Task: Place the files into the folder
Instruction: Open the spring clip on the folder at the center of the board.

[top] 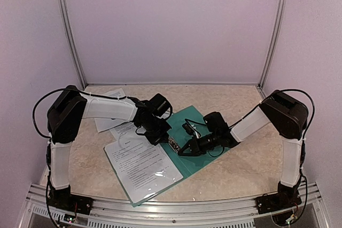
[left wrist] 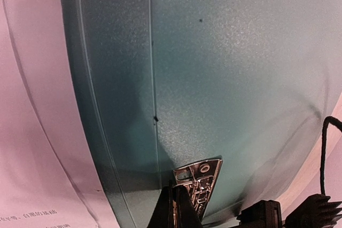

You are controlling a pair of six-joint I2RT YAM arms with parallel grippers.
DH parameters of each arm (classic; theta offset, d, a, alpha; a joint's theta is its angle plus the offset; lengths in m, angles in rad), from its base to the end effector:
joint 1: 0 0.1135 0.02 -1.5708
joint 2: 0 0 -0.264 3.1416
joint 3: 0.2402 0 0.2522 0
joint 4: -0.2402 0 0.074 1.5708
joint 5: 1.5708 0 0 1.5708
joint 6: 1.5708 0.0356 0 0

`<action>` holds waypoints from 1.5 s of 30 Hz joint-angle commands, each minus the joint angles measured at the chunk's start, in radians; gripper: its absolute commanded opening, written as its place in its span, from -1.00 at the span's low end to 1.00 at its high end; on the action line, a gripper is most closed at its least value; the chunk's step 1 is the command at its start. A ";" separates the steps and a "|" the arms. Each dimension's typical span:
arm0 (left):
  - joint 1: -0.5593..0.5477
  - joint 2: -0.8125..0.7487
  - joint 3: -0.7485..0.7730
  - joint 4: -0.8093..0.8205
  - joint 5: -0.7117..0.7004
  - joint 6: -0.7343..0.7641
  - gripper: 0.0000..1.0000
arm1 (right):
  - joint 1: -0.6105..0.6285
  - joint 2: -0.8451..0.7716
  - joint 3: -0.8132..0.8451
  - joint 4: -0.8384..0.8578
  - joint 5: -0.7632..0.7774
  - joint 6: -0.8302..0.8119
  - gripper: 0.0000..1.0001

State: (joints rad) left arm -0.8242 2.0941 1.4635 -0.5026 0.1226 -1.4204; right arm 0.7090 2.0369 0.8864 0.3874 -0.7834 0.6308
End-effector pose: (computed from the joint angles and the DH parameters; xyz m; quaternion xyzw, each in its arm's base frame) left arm 0.2898 -0.3197 0.1472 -0.2734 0.9353 -0.2212 0.0401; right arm 0.2607 0.2568 0.0816 -0.1831 0.8434 0.5007 0.0667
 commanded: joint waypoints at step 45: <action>-0.045 0.082 0.057 -0.052 0.073 0.225 -1.00 | -0.067 -0.067 -0.002 -0.327 0.368 -0.115 -1.00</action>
State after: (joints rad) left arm -0.8318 2.1387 1.5242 -0.4839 0.1173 -1.2476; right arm 0.6895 1.9400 0.9020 0.2028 -0.6346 0.5446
